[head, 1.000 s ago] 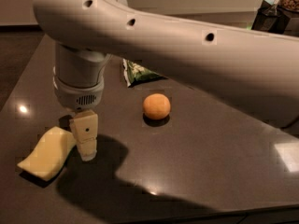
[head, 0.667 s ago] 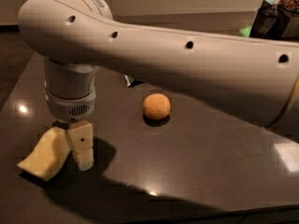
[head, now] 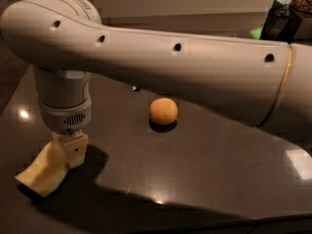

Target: Move sponge near green jalapeno chip bag

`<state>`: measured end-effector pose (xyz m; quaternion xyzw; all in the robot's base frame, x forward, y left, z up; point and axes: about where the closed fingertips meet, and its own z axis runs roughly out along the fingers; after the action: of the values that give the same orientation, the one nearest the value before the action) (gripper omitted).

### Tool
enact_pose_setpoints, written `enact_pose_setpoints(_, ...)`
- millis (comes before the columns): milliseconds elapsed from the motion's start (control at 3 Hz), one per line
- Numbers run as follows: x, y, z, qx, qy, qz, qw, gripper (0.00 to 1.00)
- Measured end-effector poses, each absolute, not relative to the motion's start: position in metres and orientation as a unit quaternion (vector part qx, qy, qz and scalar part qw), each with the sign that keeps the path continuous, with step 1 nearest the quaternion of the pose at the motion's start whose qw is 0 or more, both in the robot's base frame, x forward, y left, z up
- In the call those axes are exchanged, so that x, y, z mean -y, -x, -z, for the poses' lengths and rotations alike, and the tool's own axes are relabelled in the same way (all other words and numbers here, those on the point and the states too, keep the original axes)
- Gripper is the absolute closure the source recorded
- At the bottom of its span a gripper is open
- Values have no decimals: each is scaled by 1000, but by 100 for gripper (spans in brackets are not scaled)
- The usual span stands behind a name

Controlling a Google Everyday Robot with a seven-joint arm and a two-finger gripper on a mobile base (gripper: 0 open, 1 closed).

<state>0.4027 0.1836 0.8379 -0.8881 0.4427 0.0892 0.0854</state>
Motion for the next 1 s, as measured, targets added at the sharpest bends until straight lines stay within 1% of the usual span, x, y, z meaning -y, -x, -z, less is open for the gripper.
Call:
enact_pose_setpoints(333, -182, -405, -843, -448, 886, -92, 81, 73)
enact_pose_setpoints(667, -161, -435, -856, -480, 869, -85, 84, 96)
enact_pose_setpoints(1000, -126, -496, -882, -530, 839, -62, 108, 100)
